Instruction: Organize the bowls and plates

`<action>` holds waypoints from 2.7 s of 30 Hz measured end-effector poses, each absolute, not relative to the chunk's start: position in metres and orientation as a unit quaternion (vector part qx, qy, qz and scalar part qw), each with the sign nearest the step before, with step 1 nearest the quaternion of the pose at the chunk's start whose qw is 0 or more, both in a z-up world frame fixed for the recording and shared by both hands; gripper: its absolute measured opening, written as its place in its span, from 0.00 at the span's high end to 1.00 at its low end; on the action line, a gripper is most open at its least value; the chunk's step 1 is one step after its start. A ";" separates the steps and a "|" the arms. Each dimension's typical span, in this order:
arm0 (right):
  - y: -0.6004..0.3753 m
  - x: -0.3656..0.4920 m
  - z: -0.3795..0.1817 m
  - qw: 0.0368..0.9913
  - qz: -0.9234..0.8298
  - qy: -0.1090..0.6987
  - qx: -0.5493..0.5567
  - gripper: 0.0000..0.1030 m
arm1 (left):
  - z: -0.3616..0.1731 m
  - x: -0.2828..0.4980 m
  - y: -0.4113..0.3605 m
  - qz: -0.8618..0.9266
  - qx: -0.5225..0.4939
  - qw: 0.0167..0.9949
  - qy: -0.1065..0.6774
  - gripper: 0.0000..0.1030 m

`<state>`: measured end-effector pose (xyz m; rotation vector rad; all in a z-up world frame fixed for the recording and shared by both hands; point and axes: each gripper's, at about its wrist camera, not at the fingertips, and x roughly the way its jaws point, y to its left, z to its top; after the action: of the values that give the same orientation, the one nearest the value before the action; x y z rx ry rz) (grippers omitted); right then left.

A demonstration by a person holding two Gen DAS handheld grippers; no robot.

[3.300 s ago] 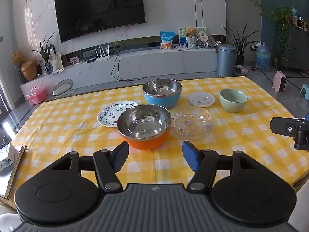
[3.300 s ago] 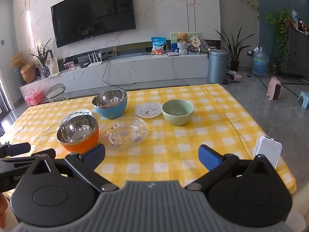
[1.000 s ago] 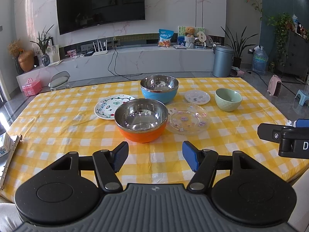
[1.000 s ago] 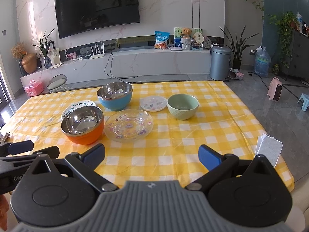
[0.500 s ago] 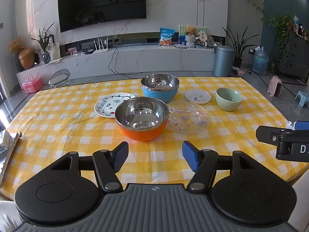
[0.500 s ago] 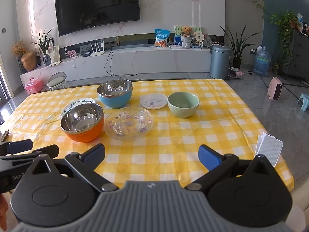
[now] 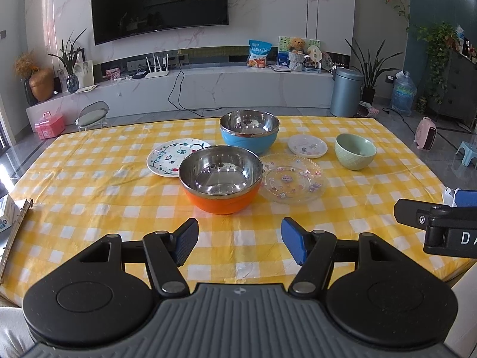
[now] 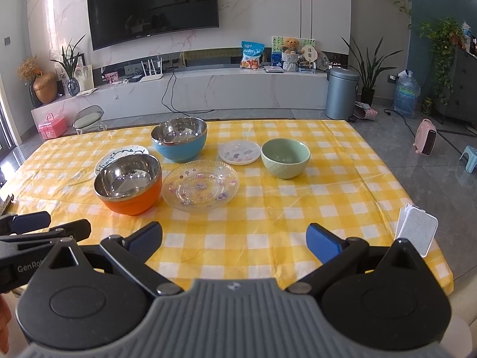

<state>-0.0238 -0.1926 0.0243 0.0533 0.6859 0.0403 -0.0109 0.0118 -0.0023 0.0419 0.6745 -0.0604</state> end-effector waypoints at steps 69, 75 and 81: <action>-0.087 0.170 -0.055 0.871 0.112 0.465 0.113 0.82 | -0.045 0.155 0.107 -0.010 -0.141 0.885 0.443 0.87; -0.097 0.146 -0.032 0.873 0.116 0.458 0.122 0.83 | -0.021 0.133 0.102 -0.008 -0.147 0.889 0.433 0.87; -0.118 0.118 -0.021 0.867 0.122 0.456 0.158 0.83 | -0.014 0.110 0.096 -0.014 -0.160 0.882 0.442 0.87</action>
<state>0.1175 -0.1182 -0.0210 0.3311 0.9537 0.2552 0.1101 0.0963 -0.0138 -0.3332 0.9206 -0.0300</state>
